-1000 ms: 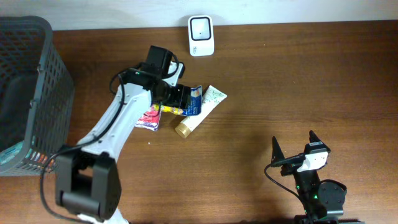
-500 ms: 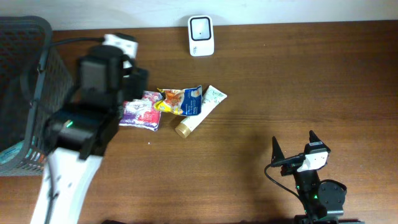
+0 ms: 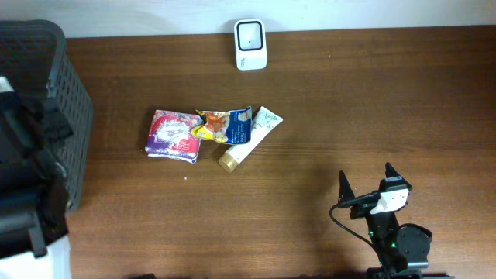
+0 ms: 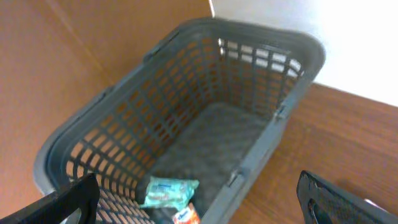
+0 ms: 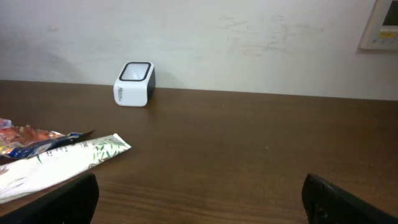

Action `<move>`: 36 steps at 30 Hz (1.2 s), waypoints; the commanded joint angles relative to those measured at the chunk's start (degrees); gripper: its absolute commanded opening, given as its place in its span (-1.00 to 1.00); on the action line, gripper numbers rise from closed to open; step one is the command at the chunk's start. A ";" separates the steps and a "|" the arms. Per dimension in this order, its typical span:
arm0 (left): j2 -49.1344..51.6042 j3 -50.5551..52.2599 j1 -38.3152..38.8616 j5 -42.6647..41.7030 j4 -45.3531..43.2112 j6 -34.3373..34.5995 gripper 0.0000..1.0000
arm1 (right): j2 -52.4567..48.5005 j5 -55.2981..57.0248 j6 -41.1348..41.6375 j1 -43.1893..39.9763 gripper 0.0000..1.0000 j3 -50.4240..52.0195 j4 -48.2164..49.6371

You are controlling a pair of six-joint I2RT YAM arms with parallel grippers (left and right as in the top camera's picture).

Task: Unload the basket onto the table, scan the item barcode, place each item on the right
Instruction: 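Reach into the basket and grasp the green tissue wipes pack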

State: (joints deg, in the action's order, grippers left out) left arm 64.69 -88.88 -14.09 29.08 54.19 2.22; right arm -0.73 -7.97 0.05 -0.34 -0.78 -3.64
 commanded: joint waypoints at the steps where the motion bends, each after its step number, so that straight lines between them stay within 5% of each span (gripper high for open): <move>1: 4.66 -7.06 -7.65 -8.15 3.02 2.08 0.99 | 0.37 0.26 0.44 0.33 0.97 0.46 -0.07; 8: 19.21 -13.70 -21.00 -13.75 10.23 9.99 0.99 | 0.37 0.26 0.44 0.33 0.97 0.46 -0.07; 12: 25.83 -13.70 -23.23 -15.98 9.92 10.10 0.99 | 0.37 0.26 0.44 0.33 0.97 0.46 -0.09; 19: 37.64 -13.68 -24.52 -15.56 9.92 20.13 0.99 | 0.37 0.26 0.44 0.33 0.97 0.46 -0.07; 36: 53.46 -13.27 -29.59 -16.20 6.99 20.28 1.00 | 0.37 0.26 0.44 0.33 0.97 0.46 -0.09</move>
State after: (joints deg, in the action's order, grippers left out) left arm 116.14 -101.95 -43.27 13.45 61.47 21.74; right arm -0.73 -7.97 0.03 -0.34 -0.78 -3.64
